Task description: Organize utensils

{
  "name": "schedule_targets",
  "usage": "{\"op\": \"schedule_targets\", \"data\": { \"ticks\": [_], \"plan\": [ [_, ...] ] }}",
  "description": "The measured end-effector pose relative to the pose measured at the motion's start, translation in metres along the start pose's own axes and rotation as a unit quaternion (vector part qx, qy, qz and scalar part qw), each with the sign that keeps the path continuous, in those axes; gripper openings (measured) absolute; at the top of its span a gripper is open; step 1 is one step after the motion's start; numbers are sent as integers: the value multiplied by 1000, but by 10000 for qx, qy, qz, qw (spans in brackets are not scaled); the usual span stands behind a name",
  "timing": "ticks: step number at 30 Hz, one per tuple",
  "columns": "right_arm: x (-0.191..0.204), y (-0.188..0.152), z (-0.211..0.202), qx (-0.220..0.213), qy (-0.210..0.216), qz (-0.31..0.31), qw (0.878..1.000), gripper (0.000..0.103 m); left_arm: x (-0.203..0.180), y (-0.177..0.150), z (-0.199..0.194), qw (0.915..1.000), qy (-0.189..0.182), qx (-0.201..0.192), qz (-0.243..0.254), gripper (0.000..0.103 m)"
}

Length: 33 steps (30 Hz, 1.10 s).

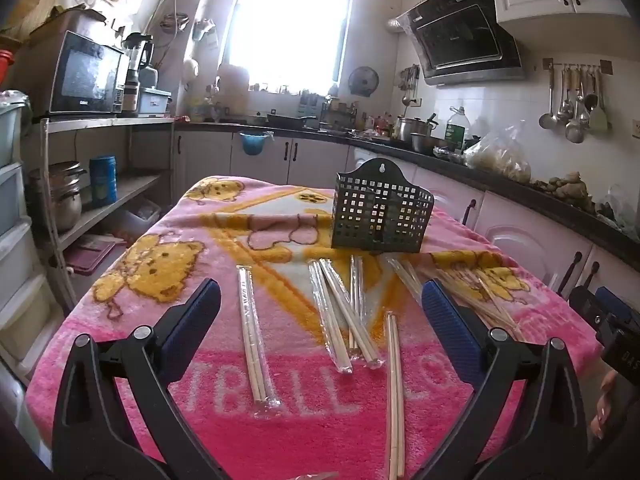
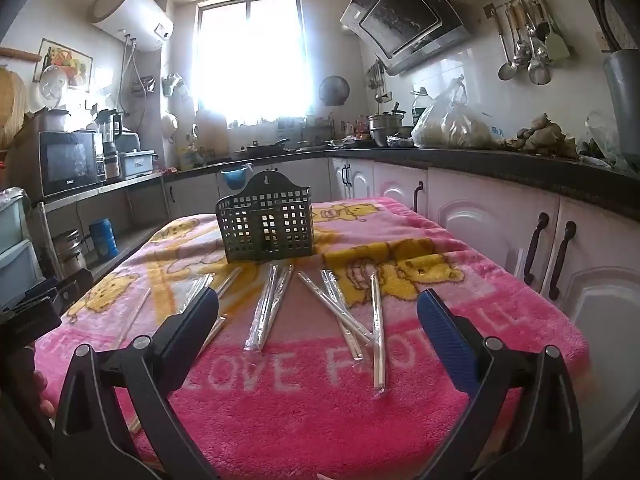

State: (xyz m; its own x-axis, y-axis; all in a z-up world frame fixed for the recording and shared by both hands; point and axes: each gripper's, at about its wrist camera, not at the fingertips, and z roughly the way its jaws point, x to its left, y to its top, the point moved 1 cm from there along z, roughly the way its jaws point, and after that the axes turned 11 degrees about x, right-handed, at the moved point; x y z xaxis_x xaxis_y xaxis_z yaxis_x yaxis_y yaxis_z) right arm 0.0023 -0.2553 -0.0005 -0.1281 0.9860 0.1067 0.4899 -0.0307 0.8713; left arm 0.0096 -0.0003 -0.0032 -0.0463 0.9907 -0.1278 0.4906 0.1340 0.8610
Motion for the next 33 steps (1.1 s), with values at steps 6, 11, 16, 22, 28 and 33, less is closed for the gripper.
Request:
{"op": "schedule_targets", "data": {
  "ticks": [6, 11, 16, 22, 28, 33],
  "plan": [
    [2, -2, 3, -14, -8, 6, 10000, 97, 0, 0, 0, 10000, -34, -14, -29, 92],
    [3, -2, 4, -16, -5, -15, 10000, 97, 0, 0, 1, 10000, -21, -4, -19, 92],
    [4, -2, 5, -6, -7, -17, 10000, 97, 0, 0, 0, 10000, -38, -21, -27, 92],
    [4, -3, 5, 6, -11, -8, 10000, 97, 0, 0, 0, 10000, -41, -27, -30, 92],
    [4, -3, 5, 6, -10, -13, 10000, 97, 0, 0, 0, 10000, -37, -28, -32, 92],
    [4, -2, 6, 6, 0, -11, 10000, 97, 1, 0, 1, 10000, -25, -38, -29, 92]
  ]
}}
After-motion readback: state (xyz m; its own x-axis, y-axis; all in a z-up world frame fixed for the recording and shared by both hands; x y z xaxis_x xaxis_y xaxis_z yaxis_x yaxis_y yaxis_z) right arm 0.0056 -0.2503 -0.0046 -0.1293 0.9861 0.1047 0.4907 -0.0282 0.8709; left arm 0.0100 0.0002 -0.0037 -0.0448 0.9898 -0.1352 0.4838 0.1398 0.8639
